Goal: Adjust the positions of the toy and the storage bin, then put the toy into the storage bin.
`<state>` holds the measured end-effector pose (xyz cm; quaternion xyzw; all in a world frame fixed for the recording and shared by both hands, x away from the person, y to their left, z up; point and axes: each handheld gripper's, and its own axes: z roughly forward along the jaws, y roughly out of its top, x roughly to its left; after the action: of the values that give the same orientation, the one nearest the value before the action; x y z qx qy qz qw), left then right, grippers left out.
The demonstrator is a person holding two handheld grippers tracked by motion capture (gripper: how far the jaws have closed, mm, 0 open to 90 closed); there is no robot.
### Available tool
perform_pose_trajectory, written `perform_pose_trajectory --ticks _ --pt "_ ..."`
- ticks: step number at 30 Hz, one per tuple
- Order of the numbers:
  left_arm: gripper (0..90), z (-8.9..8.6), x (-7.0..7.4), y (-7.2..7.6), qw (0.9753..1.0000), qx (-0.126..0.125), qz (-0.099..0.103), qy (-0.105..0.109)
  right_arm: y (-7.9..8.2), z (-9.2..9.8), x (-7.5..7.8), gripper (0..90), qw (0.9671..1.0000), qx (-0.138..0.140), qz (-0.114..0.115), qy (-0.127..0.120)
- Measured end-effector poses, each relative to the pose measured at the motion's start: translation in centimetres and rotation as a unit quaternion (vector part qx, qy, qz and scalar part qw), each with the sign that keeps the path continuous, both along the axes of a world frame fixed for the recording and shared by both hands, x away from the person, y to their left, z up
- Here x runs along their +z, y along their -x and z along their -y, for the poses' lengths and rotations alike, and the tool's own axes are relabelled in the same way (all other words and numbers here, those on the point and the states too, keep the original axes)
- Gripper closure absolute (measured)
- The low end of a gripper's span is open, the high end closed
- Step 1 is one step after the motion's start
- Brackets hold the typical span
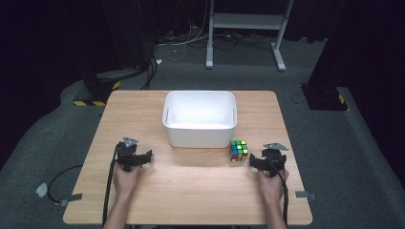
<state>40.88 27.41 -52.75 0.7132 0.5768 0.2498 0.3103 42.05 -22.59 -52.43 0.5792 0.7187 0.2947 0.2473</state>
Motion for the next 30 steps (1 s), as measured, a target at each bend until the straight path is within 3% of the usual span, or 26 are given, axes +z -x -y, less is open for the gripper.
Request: perform_pose_trajectory --ticks 16,30 --pt "16.9 0.0 0.0 0.0 1.0 0.0 0.0 0.0 0.7 0.4 0.1 14.2 0.9999 0.011 -0.005 0.002" --pt "16.9 0.0 0.0 0.0 1.0 0.0 0.0 0.0 3.4 0.8 0.5 14.1 0.9996 0.025 0.01 -0.003"
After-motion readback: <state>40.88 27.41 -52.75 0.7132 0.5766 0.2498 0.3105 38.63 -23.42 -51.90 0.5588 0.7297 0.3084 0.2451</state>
